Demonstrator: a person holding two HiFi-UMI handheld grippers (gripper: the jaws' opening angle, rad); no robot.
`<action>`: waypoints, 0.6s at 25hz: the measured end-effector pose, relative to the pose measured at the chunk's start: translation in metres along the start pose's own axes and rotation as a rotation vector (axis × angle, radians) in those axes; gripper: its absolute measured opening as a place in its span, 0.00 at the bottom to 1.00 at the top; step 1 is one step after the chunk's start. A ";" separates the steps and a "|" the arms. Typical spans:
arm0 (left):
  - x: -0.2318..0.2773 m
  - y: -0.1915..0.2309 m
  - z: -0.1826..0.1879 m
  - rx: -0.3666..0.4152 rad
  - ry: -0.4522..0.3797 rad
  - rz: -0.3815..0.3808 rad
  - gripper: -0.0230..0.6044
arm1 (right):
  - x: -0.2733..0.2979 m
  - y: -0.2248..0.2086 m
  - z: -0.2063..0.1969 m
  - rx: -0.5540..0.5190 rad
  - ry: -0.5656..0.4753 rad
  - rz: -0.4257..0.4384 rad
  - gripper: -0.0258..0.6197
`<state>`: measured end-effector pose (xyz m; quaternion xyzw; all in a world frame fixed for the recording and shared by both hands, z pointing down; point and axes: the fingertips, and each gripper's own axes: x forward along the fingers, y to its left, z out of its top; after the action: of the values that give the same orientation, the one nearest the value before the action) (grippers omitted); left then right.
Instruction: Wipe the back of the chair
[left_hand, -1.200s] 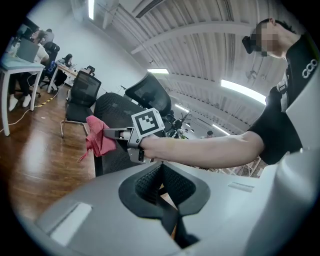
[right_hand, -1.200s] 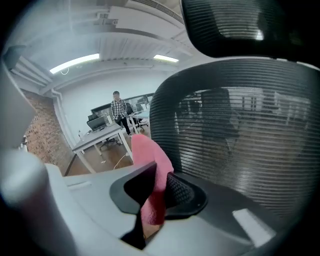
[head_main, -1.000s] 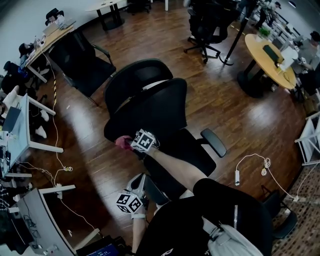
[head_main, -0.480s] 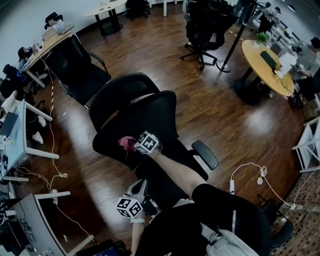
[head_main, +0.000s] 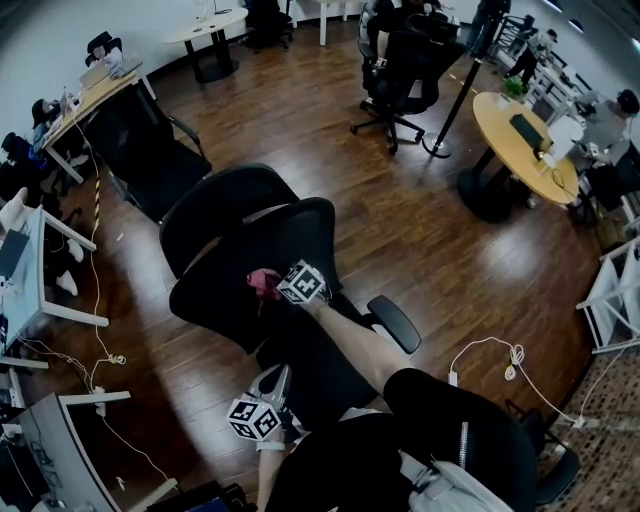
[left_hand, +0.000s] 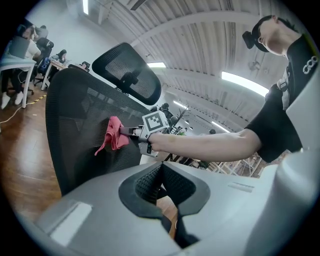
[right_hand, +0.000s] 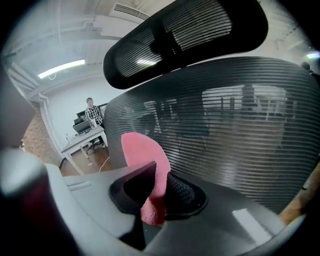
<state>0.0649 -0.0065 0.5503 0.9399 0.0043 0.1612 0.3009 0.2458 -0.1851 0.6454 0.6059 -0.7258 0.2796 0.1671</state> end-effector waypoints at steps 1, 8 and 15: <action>0.002 -0.001 0.000 0.000 0.001 -0.002 0.02 | -0.003 -0.006 -0.001 0.001 0.001 -0.007 0.11; 0.006 -0.006 -0.002 0.000 0.004 0.007 0.02 | -0.022 -0.034 -0.009 0.026 -0.001 -0.040 0.11; 0.014 -0.011 -0.003 -0.001 0.006 0.016 0.02 | -0.045 -0.067 -0.018 0.054 -0.013 -0.087 0.11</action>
<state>0.0785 0.0057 0.5512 0.9393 -0.0025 0.1664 0.3001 0.3185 -0.1465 0.6469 0.6431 -0.6920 0.2876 0.1577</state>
